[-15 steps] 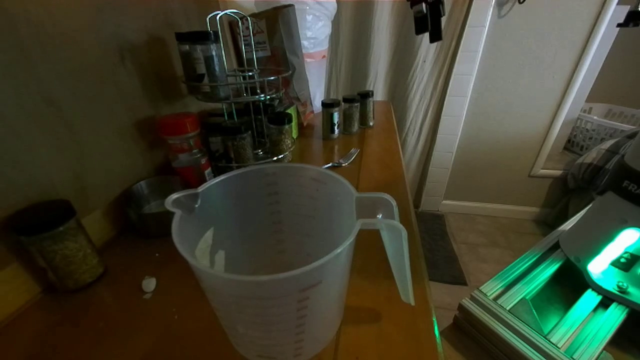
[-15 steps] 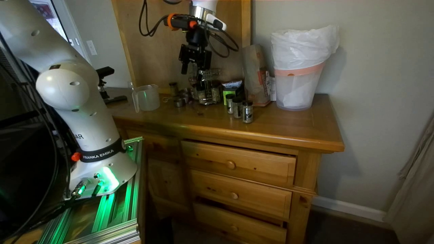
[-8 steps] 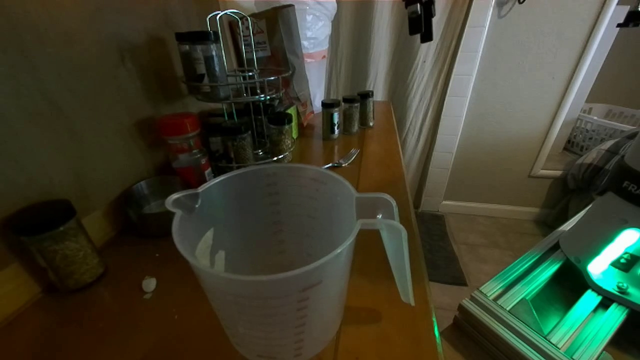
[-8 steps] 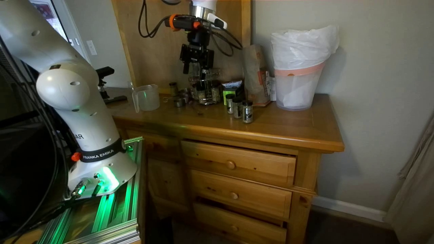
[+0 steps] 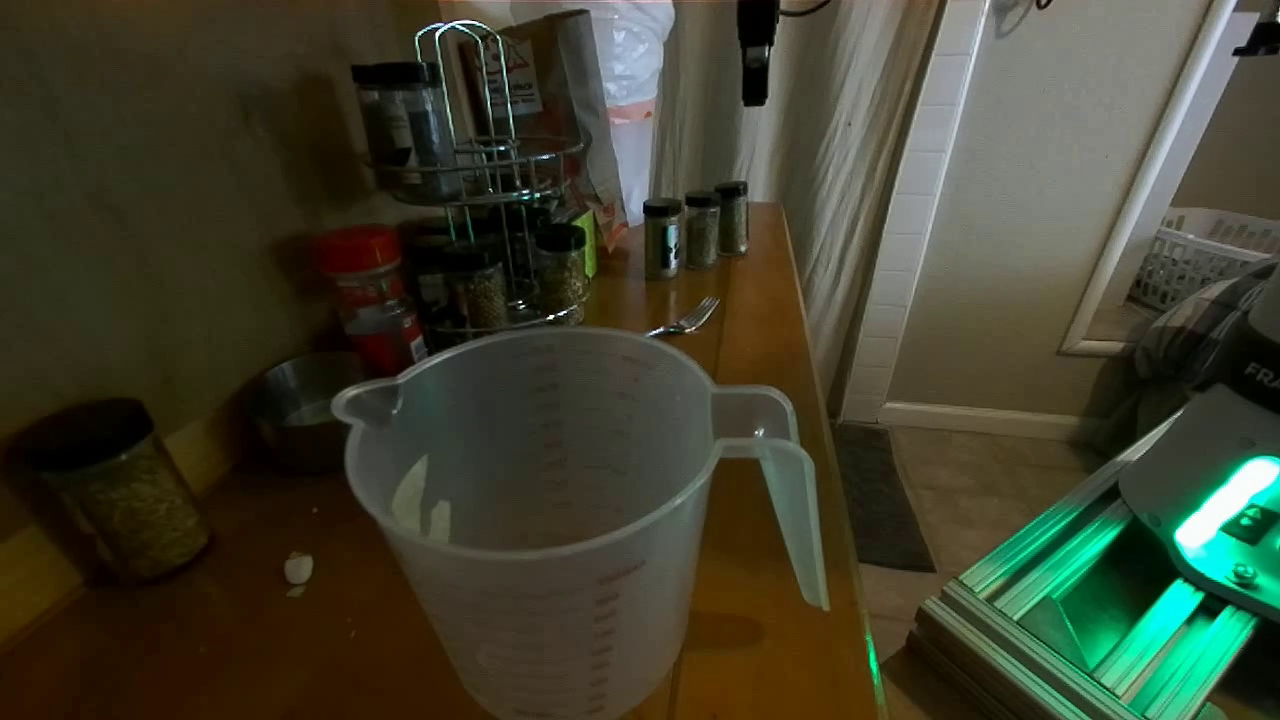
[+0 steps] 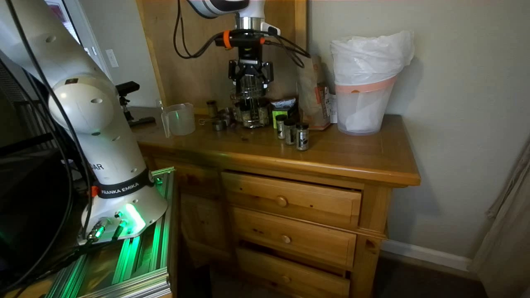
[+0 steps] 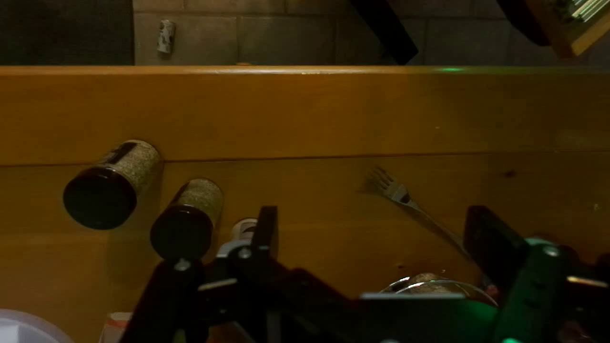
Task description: Put one bottle on the rack
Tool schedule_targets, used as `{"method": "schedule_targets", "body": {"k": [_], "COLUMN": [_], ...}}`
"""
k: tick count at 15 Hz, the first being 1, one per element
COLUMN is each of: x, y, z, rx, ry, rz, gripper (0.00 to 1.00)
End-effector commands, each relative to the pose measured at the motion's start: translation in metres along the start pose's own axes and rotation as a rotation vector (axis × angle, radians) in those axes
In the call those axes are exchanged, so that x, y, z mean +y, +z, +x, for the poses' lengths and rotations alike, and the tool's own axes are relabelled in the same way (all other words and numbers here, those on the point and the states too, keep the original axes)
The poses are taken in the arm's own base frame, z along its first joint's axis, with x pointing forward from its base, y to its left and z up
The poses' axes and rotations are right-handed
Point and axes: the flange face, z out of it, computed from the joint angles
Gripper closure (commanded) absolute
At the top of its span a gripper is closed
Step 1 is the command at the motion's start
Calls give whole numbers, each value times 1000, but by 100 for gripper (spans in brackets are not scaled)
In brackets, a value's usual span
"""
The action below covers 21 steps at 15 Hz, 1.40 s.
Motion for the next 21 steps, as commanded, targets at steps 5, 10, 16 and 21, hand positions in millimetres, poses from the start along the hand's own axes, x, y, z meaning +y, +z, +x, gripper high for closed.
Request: {"method": "schedule_targets", "body": {"k": [5, 10, 16, 21], "x": [1, 1, 6, 4], "y": [-5, 3, 47, 61], "z": [13, 30, 53, 78], "rx": [139, 246, 78, -85], "ry": [-154, -338, -397, -272], "rz": [-35, -23, -39, -147], "gripper": [0, 0, 0, 0]}}
